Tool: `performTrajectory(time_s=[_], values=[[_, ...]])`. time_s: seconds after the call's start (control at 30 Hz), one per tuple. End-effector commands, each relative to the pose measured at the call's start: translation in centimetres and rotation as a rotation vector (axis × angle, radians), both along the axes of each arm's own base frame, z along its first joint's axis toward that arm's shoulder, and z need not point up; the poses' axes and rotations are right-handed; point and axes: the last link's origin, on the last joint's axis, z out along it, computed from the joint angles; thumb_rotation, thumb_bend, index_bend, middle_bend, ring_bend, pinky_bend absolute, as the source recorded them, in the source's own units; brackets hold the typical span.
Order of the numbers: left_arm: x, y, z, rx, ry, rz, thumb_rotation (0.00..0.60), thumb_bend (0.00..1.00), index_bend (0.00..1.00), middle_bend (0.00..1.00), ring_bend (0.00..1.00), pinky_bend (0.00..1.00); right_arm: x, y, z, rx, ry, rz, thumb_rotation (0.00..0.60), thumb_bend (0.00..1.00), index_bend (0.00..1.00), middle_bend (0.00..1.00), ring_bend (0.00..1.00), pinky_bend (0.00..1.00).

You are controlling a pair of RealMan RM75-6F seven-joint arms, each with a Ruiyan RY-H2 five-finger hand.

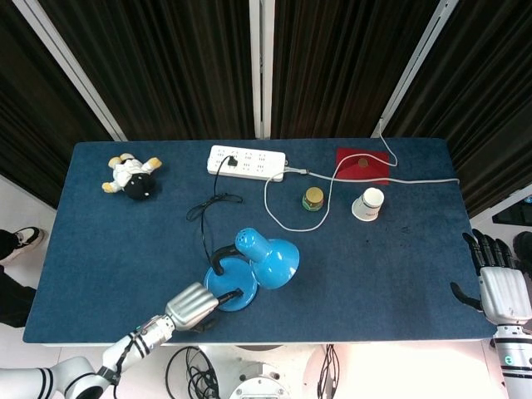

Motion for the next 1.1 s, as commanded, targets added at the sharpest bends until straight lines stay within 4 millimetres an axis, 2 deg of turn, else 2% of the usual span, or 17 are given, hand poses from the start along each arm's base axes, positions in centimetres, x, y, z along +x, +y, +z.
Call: performTrajectory(time_s=[0.03, 0.47, 0.67, 0.77, 0.9, 1.03, 1.1], values=[[0.0, 0.0, 0.0, -0.002, 0.0, -0.002, 0.6, 0.37, 0.13, 0.8, 0.76, 0.78, 0.0, 0.0, 0.0, 0.001, 0.0, 0.001, 0.6, 0.19, 0.0, 0.0, 0.0, 0.0], [-0.2, -0.1, -0.3, -0.021, 0.008, 0.011, 0.6, 0.38, 0.13, 0.8, 0.76, 0.78, -0.1, 0.0, -0.1, 0.004, -0.001, -0.002, 0.6, 0.19, 0.0, 0.0, 0.0, 0.0], [0.2, -0.3, 0.9, 0.009, -0.02, -0.006, 0.6, 0.38, 0.13, 0.8, 0.76, 0.78, 0.0, 0.0, 0.2, -0.007, -0.005, 0.001, 0.6, 0.19, 0.0, 0.0, 0.0, 0.0], [-0.4, -0.8, 2.5, 0.036, -0.02, 0.01, 0.6, 0.38, 0.13, 0.8, 0.76, 0.78, 0.1, 0.0, 0.3, -0.013, -0.009, 0.006, 0.6, 0.19, 0.0, 0.0, 0.0, 0.0], [-3.0, -1.7, 5.9, 0.092, 0.013, 0.099, 0.6, 0.38, 0.16, 0.8, 0.76, 0.78, 0.2, 0.0, 0.4, -0.014, -0.009, 0.009, 0.6, 0.19, 0.0, 0.0, 0.0, 0.0], [-6.0, -2.6, 9.7, 0.186, 0.057, 0.208, 0.6, 0.38, 0.32, 0.8, 0.76, 0.78, 0.1, -0.1, 0.3, -0.014, -0.005, 0.005, 0.6, 0.19, 0.0, 0.0, 0.0, 0.0], [-7.4, -2.7, 12.0, 0.271, 0.053, 0.263, 0.6, 0.38, 0.35, 0.8, 0.76, 0.78, 0.3, -0.2, 0.1, -0.01, -0.005, 0.007, 0.6, 0.19, 0.0, 0.0, 0.0, 0.0]])
